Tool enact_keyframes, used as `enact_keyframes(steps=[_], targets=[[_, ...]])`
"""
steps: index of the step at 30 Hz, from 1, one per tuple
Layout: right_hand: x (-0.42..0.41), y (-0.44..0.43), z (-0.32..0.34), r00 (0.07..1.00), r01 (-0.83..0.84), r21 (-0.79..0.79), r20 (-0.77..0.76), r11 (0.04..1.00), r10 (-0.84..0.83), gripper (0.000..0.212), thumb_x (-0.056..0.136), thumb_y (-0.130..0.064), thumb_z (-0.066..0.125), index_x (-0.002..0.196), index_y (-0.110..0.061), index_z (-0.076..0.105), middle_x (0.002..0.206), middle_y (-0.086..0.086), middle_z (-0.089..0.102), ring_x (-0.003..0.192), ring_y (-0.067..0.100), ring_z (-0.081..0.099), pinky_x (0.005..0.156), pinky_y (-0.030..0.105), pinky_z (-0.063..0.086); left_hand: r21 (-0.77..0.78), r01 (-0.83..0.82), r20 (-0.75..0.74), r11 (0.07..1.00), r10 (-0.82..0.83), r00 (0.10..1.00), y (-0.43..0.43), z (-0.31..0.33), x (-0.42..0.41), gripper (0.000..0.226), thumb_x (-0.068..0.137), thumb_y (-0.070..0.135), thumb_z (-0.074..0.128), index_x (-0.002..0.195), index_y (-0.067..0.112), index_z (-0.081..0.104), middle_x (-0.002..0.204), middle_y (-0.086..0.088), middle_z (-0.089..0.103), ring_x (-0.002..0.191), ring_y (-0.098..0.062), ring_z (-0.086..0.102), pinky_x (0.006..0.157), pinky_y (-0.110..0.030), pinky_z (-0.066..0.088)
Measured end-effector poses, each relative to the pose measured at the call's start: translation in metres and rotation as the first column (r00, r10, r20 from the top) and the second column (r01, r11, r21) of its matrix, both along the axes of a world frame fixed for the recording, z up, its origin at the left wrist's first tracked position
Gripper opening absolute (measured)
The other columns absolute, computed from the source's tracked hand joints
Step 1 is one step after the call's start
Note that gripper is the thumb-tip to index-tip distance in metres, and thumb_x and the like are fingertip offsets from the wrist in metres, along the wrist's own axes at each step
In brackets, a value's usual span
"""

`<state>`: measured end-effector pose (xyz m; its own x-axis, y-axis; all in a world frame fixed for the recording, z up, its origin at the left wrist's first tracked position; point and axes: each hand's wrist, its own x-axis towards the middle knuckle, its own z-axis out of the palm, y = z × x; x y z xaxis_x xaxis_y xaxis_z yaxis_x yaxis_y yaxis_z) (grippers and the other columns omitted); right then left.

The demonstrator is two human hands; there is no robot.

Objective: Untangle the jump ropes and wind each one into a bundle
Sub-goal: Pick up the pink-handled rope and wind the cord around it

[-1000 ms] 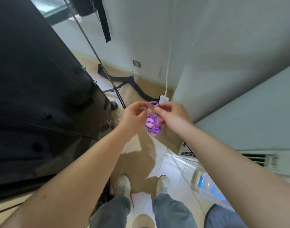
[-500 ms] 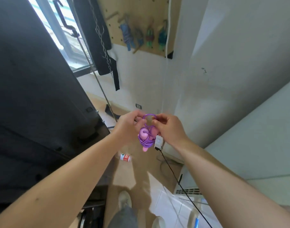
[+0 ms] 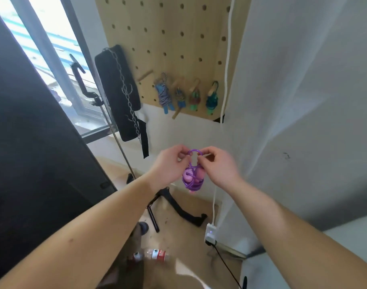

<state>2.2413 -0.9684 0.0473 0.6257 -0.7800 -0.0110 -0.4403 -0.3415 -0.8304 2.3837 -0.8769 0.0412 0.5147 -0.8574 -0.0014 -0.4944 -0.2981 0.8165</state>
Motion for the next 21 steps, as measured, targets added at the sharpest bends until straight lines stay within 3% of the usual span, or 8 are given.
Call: enact_keyframes(steps=[3, 8, 11, 15, 21], targets=[[0.026, -0.016, 0.005, 1.0, 0.003, -0.053, -0.021, 0.999, -0.004, 0.007, 0.096, -0.028, 0.06, 0.098, -0.03, 0.067, 0.091, -0.009, 0.07, 0.084, 0.007, 0.064, 0.066, 0.022, 0.044, 0.015, 0.033, 0.015, 0.999, -0.033, 0.999, -0.02, 0.0, 0.031, 0.011, 0.094, 0.024, 0.057, 0.097, 0.032, 0.064, 0.089, 0.006, 0.071, 0.081, -0.014, 0.07, 0.074, -0.033, 0.059], [0.077, -0.052, -0.006, 0.998, -0.013, -0.05, -0.056, 0.999, 0.01, 0.01, 0.097, -0.027, 0.059, 0.097, -0.024, 0.069, 0.091, -0.005, 0.071, 0.087, 0.014, 0.065, 0.078, 0.03, 0.05, 0.045, 0.025, 0.054, 0.999, -0.027, 0.998, -0.057, -0.012, 0.088, 0.009, 0.094, 0.025, 0.059, 0.097, 0.033, 0.063, 0.09, 0.01, 0.069, 0.084, -0.009, 0.066, 0.075, -0.026, 0.054], [0.117, -0.081, -0.018, 0.997, -0.035, -0.022, -0.068, 0.999, 0.034, 0.013, 0.097, -0.024, 0.06, 0.101, -0.019, 0.072, 0.091, -0.004, 0.07, 0.086, 0.014, 0.064, 0.072, 0.025, 0.048, 0.094, -0.023, 0.088, 0.995, 0.015, 0.996, -0.086, -0.025, 0.125, 0.009, 0.094, 0.024, 0.059, 0.096, 0.033, 0.062, 0.088, 0.016, 0.065, 0.082, -0.006, 0.063, 0.069, -0.021, 0.048], [0.17, -0.124, -0.037, 0.996, -0.033, 0.002, -0.078, 0.999, 0.033, 0.014, 0.095, -0.022, 0.061, 0.105, -0.023, 0.071, 0.093, -0.01, 0.07, 0.083, 0.007, 0.063, 0.077, 0.023, 0.048, 0.11, -0.117, 0.075, 0.987, 0.109, 0.991, -0.129, -0.044, 0.17, 0.013, 0.092, 0.019, 0.06, 0.093, 0.032, 0.063, 0.085, 0.014, 0.066, 0.084, -0.013, 0.066, 0.079, -0.029, 0.055], [0.225, -0.18, -0.057, 0.999, 0.01, 0.123, -0.049, 0.992, -0.004, 0.012, 0.096, -0.016, 0.064, 0.108, -0.018, 0.065, 0.1, -0.004, 0.069, 0.087, 0.012, 0.065, 0.066, 0.012, 0.045, 0.256, -0.176, 0.096, 0.951, 0.156, 0.983, -0.187, -0.06, 0.224, 0.013, 0.094, 0.023, 0.06, 0.096, 0.034, 0.067, 0.096, 0.009, 0.071, 0.089, -0.011, 0.066, 0.079, -0.026, 0.053]])
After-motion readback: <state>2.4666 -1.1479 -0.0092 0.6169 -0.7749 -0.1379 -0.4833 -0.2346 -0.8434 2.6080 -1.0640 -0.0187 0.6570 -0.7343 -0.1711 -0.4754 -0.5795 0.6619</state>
